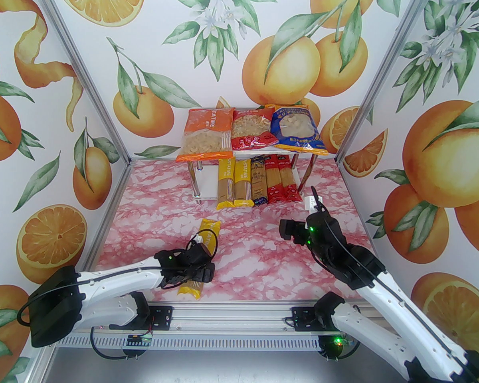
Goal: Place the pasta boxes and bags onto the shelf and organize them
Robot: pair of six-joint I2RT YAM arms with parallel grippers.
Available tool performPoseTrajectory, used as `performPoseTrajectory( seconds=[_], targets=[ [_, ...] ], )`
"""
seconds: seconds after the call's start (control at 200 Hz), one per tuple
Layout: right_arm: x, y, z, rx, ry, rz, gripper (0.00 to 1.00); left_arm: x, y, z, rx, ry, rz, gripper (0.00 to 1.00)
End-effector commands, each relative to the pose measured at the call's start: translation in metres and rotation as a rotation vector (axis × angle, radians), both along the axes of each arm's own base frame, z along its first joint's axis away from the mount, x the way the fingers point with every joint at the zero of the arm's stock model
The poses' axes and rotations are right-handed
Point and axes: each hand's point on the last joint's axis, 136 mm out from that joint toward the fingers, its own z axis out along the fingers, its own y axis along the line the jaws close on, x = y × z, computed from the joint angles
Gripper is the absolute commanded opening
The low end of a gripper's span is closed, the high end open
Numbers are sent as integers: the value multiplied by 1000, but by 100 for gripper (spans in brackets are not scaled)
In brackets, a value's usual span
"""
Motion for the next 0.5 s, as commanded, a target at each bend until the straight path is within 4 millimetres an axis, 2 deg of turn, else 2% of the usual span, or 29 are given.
performPoseTrajectory(
  seconds=[0.0, 0.27, 0.305, 0.345, 0.43, 0.495],
  targets=[
    [-2, -2, -5, 4, 16, -9, 92, 3, -5, -5, -12, 9, -28, 100],
    [-2, -3, -7, 2, 21, -16, 92, 2, -5, -13, 2, 42, -37, 100],
    [-2, -2, -7, 3, 22, -14, 92, 1, -4, -14, 5, 48, -42, 98],
    [-1, -2, -7, 2, 22, -13, 92, 0, -5, -16, 4, 54, -49, 93],
    [-1, -2, -7, 4, 23, -13, 92, 0, -7, -16, -4, 62, -61, 72],
    [-1, -2, -8, 0, 25, -13, 92, 0, -8, -16, -8, 63, -66, 62]
  ],
)
